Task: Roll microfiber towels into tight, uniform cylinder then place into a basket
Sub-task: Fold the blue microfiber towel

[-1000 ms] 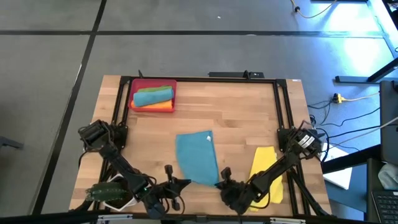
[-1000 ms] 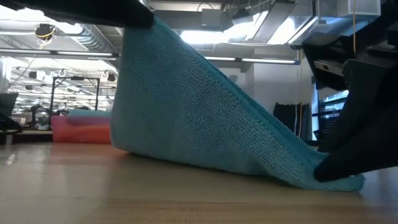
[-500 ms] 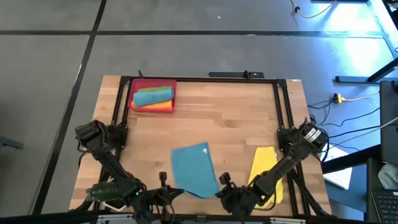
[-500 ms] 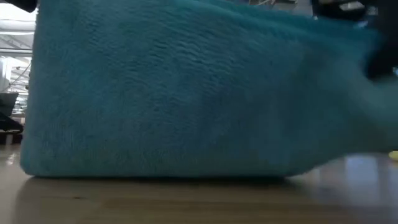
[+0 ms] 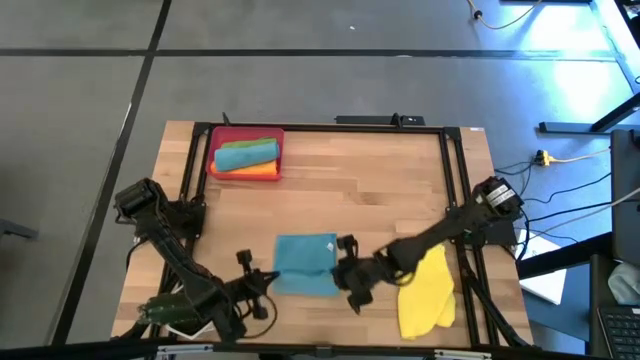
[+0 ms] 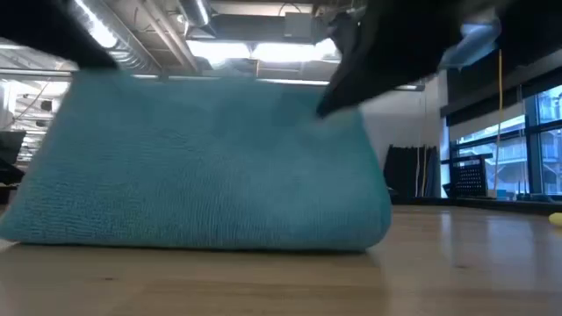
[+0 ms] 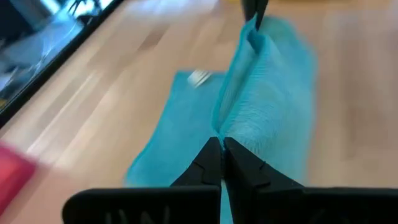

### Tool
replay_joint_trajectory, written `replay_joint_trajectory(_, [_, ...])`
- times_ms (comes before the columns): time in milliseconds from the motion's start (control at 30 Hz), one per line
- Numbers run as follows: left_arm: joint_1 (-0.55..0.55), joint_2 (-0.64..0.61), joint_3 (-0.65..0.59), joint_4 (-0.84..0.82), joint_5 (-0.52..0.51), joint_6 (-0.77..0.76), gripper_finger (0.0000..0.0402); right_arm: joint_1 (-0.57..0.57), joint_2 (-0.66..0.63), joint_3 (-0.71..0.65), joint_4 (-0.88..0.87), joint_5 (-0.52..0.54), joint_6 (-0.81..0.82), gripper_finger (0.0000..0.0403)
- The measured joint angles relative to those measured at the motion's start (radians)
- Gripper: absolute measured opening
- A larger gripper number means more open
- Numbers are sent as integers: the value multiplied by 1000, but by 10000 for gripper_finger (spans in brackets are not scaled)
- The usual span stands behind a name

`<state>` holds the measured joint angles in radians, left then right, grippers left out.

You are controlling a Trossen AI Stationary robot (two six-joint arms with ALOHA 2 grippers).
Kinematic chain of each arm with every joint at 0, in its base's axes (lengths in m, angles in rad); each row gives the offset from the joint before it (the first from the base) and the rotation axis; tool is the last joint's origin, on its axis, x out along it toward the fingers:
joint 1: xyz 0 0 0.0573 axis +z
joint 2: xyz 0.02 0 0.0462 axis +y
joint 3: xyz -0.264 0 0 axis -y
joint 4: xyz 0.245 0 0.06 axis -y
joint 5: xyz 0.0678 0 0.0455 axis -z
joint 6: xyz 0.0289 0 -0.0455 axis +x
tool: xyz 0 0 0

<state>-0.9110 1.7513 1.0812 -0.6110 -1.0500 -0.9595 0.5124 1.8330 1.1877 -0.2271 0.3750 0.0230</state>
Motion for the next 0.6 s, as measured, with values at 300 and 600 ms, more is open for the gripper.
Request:
replay_joint_trajectory(300, [116, -32, -100, -67, 85, -82, 0, -153, 0, -148, 129, -86, 22, 0])
replay_joint_trajectory(600, [225, -85, -252, 61, 154, -34, 0, -231, 0, -209, 240, -43, 19, 0])
